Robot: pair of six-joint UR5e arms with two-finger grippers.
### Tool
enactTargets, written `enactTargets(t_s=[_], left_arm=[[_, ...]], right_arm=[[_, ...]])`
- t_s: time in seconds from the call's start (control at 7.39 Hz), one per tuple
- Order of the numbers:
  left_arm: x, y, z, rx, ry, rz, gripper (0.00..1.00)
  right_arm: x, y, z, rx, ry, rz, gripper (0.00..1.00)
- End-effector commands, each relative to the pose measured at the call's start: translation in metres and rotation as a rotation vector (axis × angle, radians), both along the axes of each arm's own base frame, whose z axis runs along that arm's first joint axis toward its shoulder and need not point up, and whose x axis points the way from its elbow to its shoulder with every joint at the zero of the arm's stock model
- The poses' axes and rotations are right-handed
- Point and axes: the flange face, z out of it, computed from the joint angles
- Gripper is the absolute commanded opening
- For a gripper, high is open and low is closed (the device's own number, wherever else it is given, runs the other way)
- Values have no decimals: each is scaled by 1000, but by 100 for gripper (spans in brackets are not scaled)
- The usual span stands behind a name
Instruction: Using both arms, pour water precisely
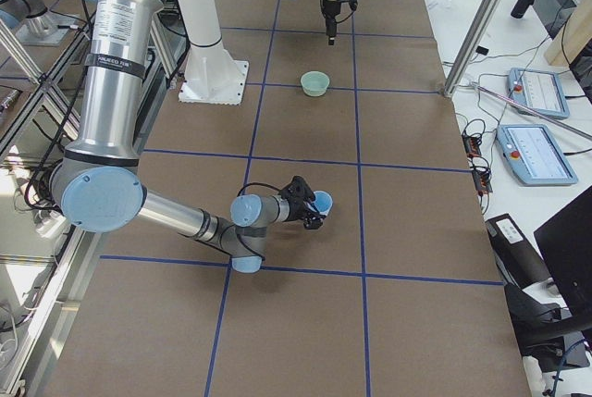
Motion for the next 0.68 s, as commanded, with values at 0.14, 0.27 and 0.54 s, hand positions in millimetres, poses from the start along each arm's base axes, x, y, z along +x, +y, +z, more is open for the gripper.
enactTargets(t_s=[0.14, 0.27, 0.54], left_arm=[[-4, -1, 2, -1, -1, -5, 99], [-5, -1, 1, 0, 0, -5, 99], [-5, 0, 0, 2, 2, -5, 99]], right_arm=[[5, 3, 12, 3, 3, 20, 92], [-2, -3, 7, 12, -7, 23, 91], [-10, -4, 6, 15, -10, 39, 91]])
